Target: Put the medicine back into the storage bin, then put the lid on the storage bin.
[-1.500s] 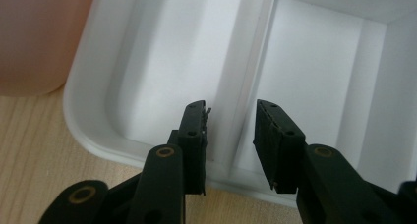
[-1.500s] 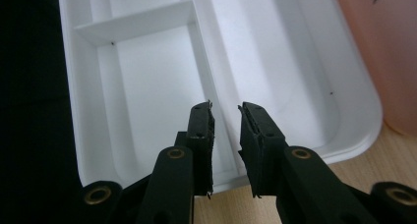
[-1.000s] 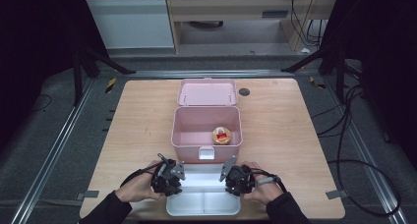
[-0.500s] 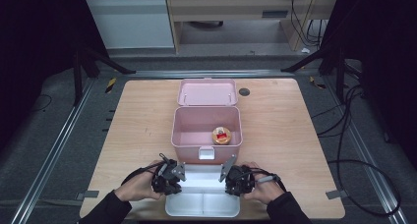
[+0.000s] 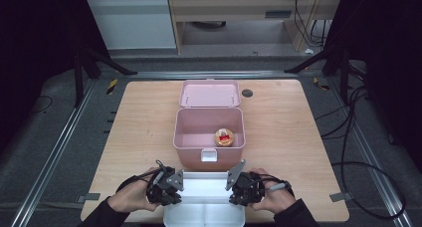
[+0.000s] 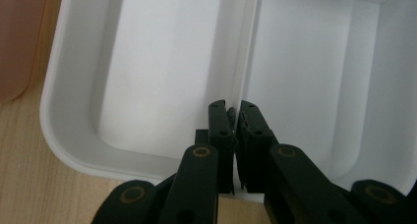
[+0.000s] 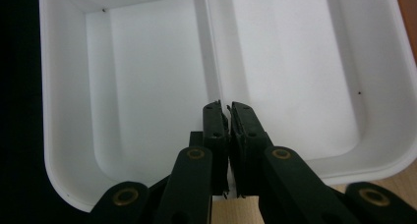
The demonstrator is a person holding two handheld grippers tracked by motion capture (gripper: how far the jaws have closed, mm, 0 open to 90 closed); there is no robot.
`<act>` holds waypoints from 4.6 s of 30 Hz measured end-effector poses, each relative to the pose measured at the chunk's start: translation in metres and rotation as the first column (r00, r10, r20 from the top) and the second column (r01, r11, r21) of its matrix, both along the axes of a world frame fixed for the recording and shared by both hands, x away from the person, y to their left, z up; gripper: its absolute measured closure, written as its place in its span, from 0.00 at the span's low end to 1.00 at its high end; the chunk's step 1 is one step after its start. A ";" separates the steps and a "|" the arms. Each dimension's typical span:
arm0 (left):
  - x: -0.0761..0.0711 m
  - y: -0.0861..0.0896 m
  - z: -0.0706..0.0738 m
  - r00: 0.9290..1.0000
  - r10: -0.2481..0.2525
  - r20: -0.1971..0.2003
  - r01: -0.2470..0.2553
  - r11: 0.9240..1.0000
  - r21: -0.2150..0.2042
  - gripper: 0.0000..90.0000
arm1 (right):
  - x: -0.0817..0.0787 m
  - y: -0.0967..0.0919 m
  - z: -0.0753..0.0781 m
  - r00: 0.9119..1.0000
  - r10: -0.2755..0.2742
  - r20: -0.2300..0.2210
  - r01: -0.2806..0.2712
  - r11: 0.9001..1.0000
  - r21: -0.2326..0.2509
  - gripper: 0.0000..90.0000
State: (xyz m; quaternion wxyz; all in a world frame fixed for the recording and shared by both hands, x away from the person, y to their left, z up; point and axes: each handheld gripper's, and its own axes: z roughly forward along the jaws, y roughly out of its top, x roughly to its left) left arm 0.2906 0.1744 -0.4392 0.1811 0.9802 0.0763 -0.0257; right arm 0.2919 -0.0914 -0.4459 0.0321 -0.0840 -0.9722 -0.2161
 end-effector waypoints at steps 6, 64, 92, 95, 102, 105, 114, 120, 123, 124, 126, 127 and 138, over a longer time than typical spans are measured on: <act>-0.002 -0.001 0.027 1.000 -0.018 0.014 0.018 1.000 0.002 0.95 | -0.003 -0.002 0.026 0.999 0.028 0.016 -0.028 1.000 0.009 0.97; 0.201 -0.012 0.099 0.994 0.039 0.102 -0.037 0.999 -0.021 0.93 | 0.180 -0.019 0.104 0.976 -0.038 0.213 0.024 0.997 0.068 0.96; 0.190 -0.011 0.062 0.995 0.060 0.074 -0.062 0.998 0.018 0.92 | 0.176 -0.009 0.058 0.980 -0.069 0.185 0.069 0.998 0.008 0.91; 0.187 -0.009 0.068 0.991 0.094 0.099 -0.092 0.995 -0.027 0.80 | 0.175 -0.011 0.059 0.978 -0.124 0.169 0.117 0.992 0.048 0.84; 0.175 0.018 0.089 0.970 0.211 0.120 -0.188 0.966 -0.175 0.63 | 0.166 -0.024 0.077 0.955 -0.230 0.189 0.200 0.966 0.163 0.67; 0.170 0.032 0.094 0.958 0.258 0.127 -0.223 0.945 -0.239 0.58 | 0.161 -0.032 0.087 0.933 -0.284 0.221 0.245 0.951 0.189 0.62; 0.159 0.056 0.091 0.879 0.447 0.166 -0.376 0.864 -0.336 0.42 | 0.145 -0.064 0.099 0.839 -0.481 0.254 0.436 0.874 0.214 0.51; 0.169 0.061 0.089 0.812 0.562 0.158 -0.459 0.782 -0.422 0.38 | 0.149 -0.081 0.093 0.764 -0.604 0.225 0.536 0.790 0.299 0.50; 0.178 0.061 0.088 0.775 0.614 0.151 -0.492 0.736 -0.466 0.36 | 0.155 -0.084 0.091 0.718 -0.658 0.227 0.575 0.744 0.340 0.47; 0.181 0.062 0.087 0.761 0.632 0.144 -0.505 0.717 -0.480 0.36 | 0.159 -0.084 0.091 0.700 -0.679 0.219 0.583 0.721 0.374 0.46; 0.187 0.062 0.085 0.746 0.653 0.130 -0.518 0.691 -0.504 0.35 | 0.164 -0.085 0.091 0.676 -0.708 0.204 0.590 0.686 0.426 0.44; 0.193 0.061 0.082 0.730 0.673 0.113 -0.535 0.667 -0.519 0.35 | 0.166 -0.084 0.090 0.670 -0.716 0.197 0.592 0.675 0.441 0.44; 0.231 0.048 0.061 0.672 0.738 0.070 -0.612 0.606 -0.508 0.35 | 0.203 -0.076 0.066 0.629 -0.769 0.112 0.622 0.585 0.521 0.45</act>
